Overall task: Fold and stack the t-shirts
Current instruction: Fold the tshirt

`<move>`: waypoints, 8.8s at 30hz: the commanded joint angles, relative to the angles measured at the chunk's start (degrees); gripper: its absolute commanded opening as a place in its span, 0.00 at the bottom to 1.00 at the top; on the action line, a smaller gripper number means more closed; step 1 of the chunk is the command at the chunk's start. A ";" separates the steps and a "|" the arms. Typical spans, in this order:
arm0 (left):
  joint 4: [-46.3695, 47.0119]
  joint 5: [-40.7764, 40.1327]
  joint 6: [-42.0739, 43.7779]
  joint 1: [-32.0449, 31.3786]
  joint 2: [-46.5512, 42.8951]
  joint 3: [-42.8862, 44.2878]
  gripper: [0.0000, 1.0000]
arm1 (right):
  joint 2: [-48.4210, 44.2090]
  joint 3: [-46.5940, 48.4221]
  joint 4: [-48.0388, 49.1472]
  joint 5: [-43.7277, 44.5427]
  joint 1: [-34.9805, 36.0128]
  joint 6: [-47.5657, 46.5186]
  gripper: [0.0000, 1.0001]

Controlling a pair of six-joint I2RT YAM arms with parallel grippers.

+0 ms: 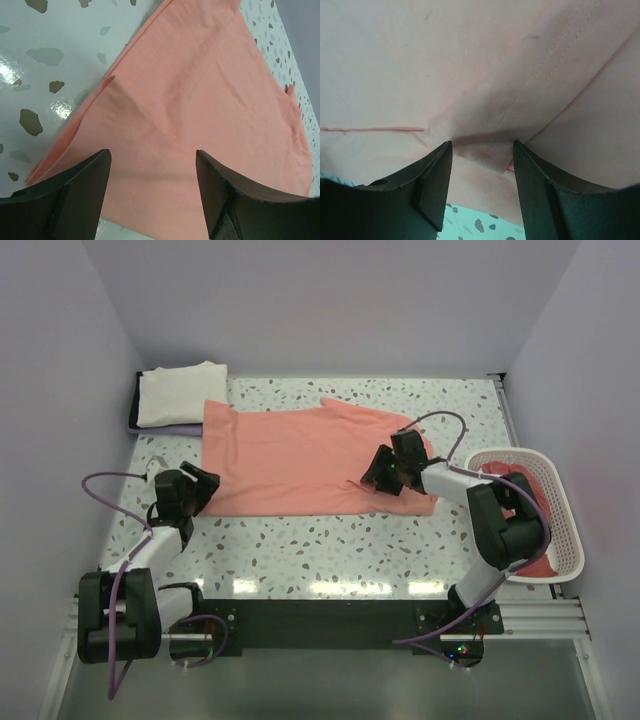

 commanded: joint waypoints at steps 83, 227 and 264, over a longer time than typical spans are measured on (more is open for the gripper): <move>-3.68 -11.31 -5.94 -0.11 3.69 -6.15 0.06 | -20.93 -18.85 -6.46 11.69 -11.39 0.11 0.52; -22.84 -20.45 9.10 -6.44 58.80 60.30 0.35 | 20.22 38.90 -9.71 15.64 -2.96 -23.79 0.05; -24.24 -25.89 9.54 -9.69 54.32 61.88 0.40 | 17.40 32.21 -2.76 12.13 -2.87 -22.56 0.06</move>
